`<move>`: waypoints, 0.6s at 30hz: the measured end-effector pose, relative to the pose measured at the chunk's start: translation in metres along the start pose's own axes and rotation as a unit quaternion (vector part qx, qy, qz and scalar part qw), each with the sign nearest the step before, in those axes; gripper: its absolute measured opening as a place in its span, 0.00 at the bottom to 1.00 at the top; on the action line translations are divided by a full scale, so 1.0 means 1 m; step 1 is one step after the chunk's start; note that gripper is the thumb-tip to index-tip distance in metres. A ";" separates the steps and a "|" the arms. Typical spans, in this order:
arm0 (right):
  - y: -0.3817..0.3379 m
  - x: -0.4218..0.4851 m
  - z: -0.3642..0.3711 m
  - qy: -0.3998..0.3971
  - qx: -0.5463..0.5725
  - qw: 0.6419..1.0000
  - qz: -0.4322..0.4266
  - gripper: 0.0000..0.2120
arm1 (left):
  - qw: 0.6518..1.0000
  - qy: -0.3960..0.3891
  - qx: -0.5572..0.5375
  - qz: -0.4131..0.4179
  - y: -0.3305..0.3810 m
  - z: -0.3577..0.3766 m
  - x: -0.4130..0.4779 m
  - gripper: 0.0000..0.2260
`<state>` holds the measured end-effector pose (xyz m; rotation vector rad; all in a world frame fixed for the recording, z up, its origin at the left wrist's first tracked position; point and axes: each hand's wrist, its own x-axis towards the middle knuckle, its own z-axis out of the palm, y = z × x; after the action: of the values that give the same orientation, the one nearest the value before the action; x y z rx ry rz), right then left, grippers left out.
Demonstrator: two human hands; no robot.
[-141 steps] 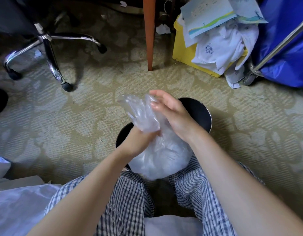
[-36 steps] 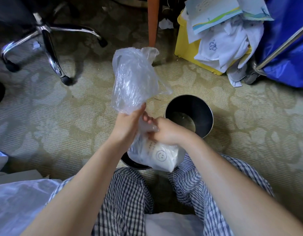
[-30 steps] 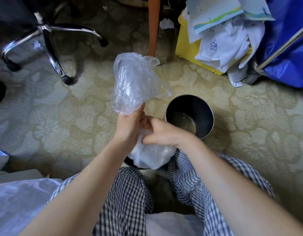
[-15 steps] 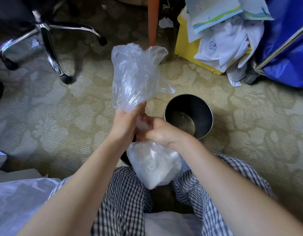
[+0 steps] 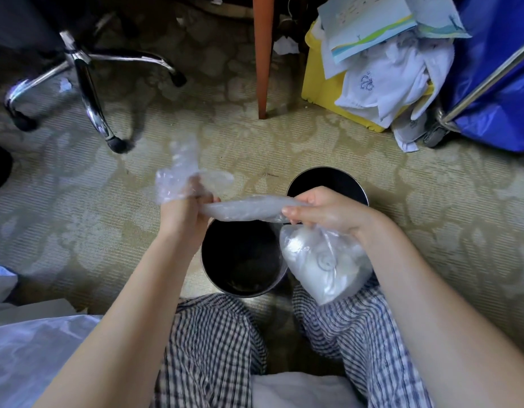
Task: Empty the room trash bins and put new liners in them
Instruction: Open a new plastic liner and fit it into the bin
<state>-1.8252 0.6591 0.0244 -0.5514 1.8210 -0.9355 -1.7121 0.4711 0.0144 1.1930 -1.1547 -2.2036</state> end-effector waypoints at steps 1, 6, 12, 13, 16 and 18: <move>0.004 -0.001 -0.005 0.014 -0.006 1.000 0.009 0.11 | 1.000 0.015 -0.015 0.001 0.001 -0.002 0.003 0.12; 0.017 -0.006 -0.020 0.057 -0.033 0.997 0.032 0.16 | 0.994 0.078 0.068 -0.026 0.001 -0.006 0.000 0.06; 0.013 -0.010 -0.010 0.011 -0.153 0.988 0.029 0.17 | 0.708 -0.014 0.688 0.158 -0.013 -0.011 -0.006 0.32; 0.012 -0.010 -0.007 -0.001 -0.174 0.984 0.028 0.19 | 0.688 -0.067 0.702 0.170 -0.015 -0.010 -0.007 0.36; 0.007 -0.007 0.008 -0.031 -0.233 0.972 0.018 0.19 | 0.680 -0.267 0.664 0.157 -0.023 0.003 -0.015 0.44; 0.002 -0.005 0.017 -0.029 -0.231 0.973 0.000 0.17 | 0.627 -0.351 0.683 0.129 -0.030 0.012 -0.024 0.38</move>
<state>-1.8073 0.6578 0.0212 -0.8545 1.9923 -0.4830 -1.7066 0.5105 0.0059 0.2466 -3.3466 -1.2271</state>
